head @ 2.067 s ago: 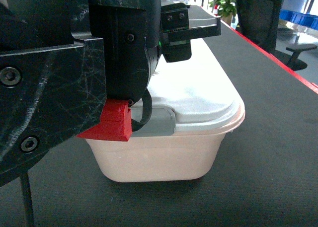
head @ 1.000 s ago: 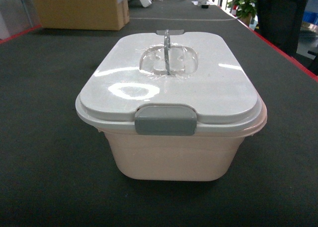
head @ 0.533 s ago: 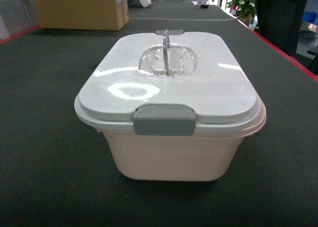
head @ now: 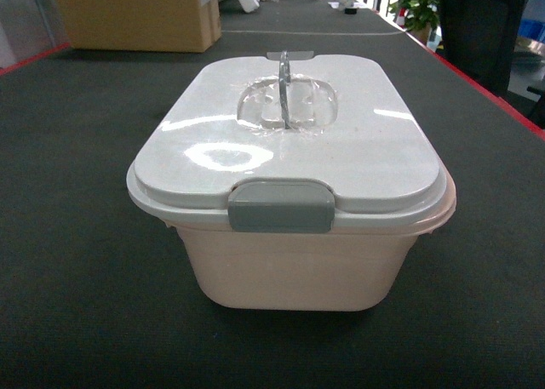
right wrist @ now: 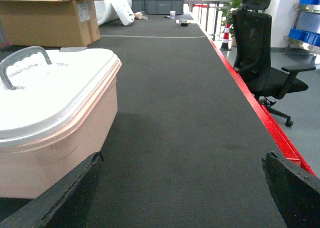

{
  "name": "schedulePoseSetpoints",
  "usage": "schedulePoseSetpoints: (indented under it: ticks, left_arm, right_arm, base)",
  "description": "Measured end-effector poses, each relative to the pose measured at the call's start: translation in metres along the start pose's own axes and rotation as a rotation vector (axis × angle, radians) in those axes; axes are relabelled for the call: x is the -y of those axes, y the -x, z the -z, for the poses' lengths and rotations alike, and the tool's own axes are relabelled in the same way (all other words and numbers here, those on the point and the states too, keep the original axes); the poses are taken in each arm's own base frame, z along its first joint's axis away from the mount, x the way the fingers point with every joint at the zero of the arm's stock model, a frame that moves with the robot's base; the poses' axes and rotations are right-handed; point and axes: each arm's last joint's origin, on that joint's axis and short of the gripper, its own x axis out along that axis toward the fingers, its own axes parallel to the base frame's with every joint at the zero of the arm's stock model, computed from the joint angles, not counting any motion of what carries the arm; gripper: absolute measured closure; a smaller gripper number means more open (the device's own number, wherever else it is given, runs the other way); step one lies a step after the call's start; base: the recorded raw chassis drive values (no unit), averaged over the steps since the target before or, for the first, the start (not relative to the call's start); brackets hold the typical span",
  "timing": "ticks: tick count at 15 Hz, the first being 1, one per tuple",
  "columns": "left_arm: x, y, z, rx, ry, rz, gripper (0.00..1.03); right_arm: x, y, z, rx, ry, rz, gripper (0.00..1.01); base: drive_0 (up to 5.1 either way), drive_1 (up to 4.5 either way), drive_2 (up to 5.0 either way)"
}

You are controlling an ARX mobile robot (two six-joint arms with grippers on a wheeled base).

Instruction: Pick capacitor and pack into box

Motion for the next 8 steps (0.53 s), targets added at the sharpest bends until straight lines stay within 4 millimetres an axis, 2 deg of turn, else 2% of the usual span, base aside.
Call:
schedulePoseSetpoints:
  ticks: [1, 4, 8]
  left_arm:
    - [0.000, 0.024, 0.012, 0.002, -0.001, -0.002, 1.01]
    - [-0.001, 0.043, 0.021, -0.004, -0.001, -0.003, 1.01]
    - [-0.001, 0.058, 0.027, -0.002, -0.001, -0.002, 1.01]
  right_arm:
    - [0.000, 0.000, 0.000, 0.000, 0.000, 0.000, 0.03]
    - [0.000, 0.000, 0.000, 0.000, 0.000, 0.000, 0.03]
    - [0.000, 0.000, 0.000, 0.000, 0.000, 0.000, 0.03]
  base:
    - [0.0, 0.00, 0.0]
    - [0.0, 0.00, 0.0]
    - [0.0, 0.00, 0.0]
